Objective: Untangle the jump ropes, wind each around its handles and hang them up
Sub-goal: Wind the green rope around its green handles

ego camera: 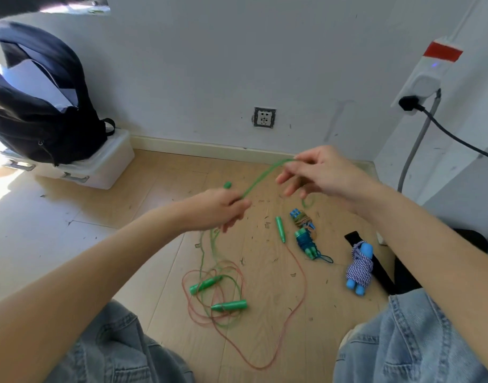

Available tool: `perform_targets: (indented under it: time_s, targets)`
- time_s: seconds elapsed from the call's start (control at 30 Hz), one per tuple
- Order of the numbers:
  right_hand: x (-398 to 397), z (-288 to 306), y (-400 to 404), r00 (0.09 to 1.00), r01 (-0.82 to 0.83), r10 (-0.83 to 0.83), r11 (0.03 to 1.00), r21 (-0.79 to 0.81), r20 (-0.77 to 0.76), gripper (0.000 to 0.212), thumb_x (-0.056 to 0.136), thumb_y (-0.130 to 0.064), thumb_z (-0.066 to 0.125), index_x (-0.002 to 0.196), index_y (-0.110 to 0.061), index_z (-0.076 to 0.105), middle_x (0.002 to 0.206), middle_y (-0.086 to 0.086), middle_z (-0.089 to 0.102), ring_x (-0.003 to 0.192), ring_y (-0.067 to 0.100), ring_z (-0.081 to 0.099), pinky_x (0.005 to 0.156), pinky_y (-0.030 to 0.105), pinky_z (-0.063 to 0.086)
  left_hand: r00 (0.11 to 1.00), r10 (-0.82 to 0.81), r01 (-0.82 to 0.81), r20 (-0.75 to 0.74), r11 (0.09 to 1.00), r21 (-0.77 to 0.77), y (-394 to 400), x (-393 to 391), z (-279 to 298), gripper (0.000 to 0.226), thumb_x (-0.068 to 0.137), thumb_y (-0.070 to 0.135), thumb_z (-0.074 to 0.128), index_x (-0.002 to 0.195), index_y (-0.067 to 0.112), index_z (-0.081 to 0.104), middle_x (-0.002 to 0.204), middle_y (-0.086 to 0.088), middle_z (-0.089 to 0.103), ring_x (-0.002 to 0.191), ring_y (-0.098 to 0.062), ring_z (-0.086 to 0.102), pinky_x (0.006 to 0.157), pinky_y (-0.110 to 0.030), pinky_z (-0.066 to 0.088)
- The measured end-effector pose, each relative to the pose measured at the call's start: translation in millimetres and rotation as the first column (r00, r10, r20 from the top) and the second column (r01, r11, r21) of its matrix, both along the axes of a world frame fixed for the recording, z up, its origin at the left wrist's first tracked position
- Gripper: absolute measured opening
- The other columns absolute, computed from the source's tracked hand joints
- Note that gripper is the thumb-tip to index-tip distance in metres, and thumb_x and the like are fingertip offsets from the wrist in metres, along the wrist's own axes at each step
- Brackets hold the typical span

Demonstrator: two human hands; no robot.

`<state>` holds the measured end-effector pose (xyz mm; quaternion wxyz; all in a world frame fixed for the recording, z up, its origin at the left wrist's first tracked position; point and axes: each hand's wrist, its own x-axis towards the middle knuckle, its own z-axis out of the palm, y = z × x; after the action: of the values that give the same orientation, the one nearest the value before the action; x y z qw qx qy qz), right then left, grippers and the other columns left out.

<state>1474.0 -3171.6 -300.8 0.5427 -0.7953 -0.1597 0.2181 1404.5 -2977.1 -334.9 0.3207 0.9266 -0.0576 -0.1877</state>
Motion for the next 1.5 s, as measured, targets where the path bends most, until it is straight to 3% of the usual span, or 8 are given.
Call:
perform_targets:
  time_s: [0.13, 0.3, 0.63, 0.8, 0.93, 1.13, 1.27, 1.5]
  targets:
    - [16, -5, -16, 0.960, 0.254, -0.227, 0.952, -0.168, 0.166, 0.016, 0.094, -0.011, 0.049, 0.084, -0.006, 0.061, 0.096, 0.017, 0.066, 0.055, 0.014, 0.067, 0.042, 0.018, 0.049, 0.982, 0.023, 0.059, -0.189, 0.908, 0.415, 11, -8, -15, 0.044, 0.100, 0.037, 0.025, 0.073, 0.013, 0.049, 0.068, 0.000, 0.053, 0.059, -0.012, 0.050, 0.059, -0.024, 0.044]
    - [-4, -27, -2, 0.969, -0.205, 0.242, 0.682, -0.702, -0.047, 0.077, 0.084, -0.024, 0.066, 0.146, -0.018, 0.020, 0.107, 0.007, 0.057, 0.073, 0.020, 0.068, 0.056, 0.031, 0.059, 0.979, 0.013, -0.051, 0.204, 0.982, 0.180, 5, 2, 15, 0.026, 0.094, 0.038, 0.043, 0.072, 0.026, 0.047, 0.062, 0.011, 0.048, 0.050, 0.001, 0.044, 0.041, -0.009, 0.034]
    - [-7, -9, 0, 0.929, 0.021, 0.191, 0.828, -0.560, 0.317, 0.028, 0.075, -0.034, 0.074, 0.089, -0.017, 0.057, 0.099, -0.007, 0.064, 0.047, 0.001, 0.063, 0.034, 0.013, 0.035, 0.950, 0.009, -0.095, 0.313, 0.961, 0.259, -6, 6, 18, 0.029, 0.097, 0.031, 0.042, 0.088, 0.012, 0.062, 0.064, 0.004, 0.055, 0.051, -0.007, 0.045, 0.049, -0.018, 0.036]
    - [-23, -9, 14, 0.930, -0.365, 0.357, 0.888, -0.280, -0.082, 0.030, 0.082, -0.016, 0.068, 0.109, -0.012, 0.058, 0.105, -0.007, 0.063, 0.063, 0.012, 0.069, 0.044, 0.016, 0.044, 0.937, -0.068, 0.033, 0.343, 0.994, 0.107, -18, 3, 23, 0.025, 0.095, 0.030, 0.045, 0.076, 0.023, 0.060, 0.060, 0.012, 0.051, 0.050, 0.002, 0.047, 0.047, -0.008, 0.035]
    - [-14, -9, 13, 0.990, -0.135, 0.134, 0.990, -0.026, -0.050, 0.013, 0.090, -0.009, 0.056, 0.080, -0.005, 0.064, 0.063, 0.004, 0.064, 0.046, 0.006, 0.056, 0.041, 0.014, 0.041, 0.982, 0.024, -0.011, 0.187, 0.998, -0.069, -10, 3, 15, 0.029, 0.098, 0.034, 0.037, 0.075, 0.022, 0.051, 0.065, 0.008, 0.049, 0.055, -0.003, 0.050, 0.055, -0.017, 0.043]
    - [0, -18, -9, 0.988, -0.039, 0.106, 0.873, -0.486, 0.112, 0.013, 0.090, -0.010, 0.056, 0.098, -0.002, 0.063, 0.081, 0.009, 0.068, 0.043, 0.004, 0.058, 0.037, 0.015, 0.041, 0.998, -0.063, 0.064, -0.023, 0.811, 0.581, 7, -3, -6, 0.047, 0.101, 0.037, 0.022, 0.095, 0.006, 0.057, 0.080, -0.003, 0.055, 0.079, -0.024, 0.057, 0.078, -0.035, 0.049]
    - [-16, -26, 2, 0.939, -0.271, 0.344, 0.779, -0.565, 0.023, 0.083, 0.077, -0.019, 0.073, 0.144, -0.021, 0.023, 0.136, 0.002, 0.048, 0.056, 0.005, 0.064, 0.041, 0.013, 0.043, 0.975, -0.129, 0.060, 0.180, 0.936, 0.346, 3, 4, 21, 0.032, 0.096, 0.036, 0.040, 0.073, 0.022, 0.056, 0.059, 0.007, 0.052, 0.048, 0.001, 0.047, 0.047, -0.013, 0.038]
    - [-10, -5, 3, 0.986, -0.149, 0.159, 0.976, 0.156, -0.054, 0.014, 0.090, -0.015, 0.055, 0.081, -0.007, 0.063, 0.063, 0.001, 0.067, 0.054, 0.012, 0.063, 0.043, 0.016, 0.045, 0.994, 0.058, -0.034, 0.094, 0.970, -0.240, -3, 4, 22, 0.033, 0.097, 0.031, 0.040, 0.070, 0.019, 0.055, 0.056, 0.013, 0.049, 0.049, -0.001, 0.045, 0.051, -0.012, 0.042]
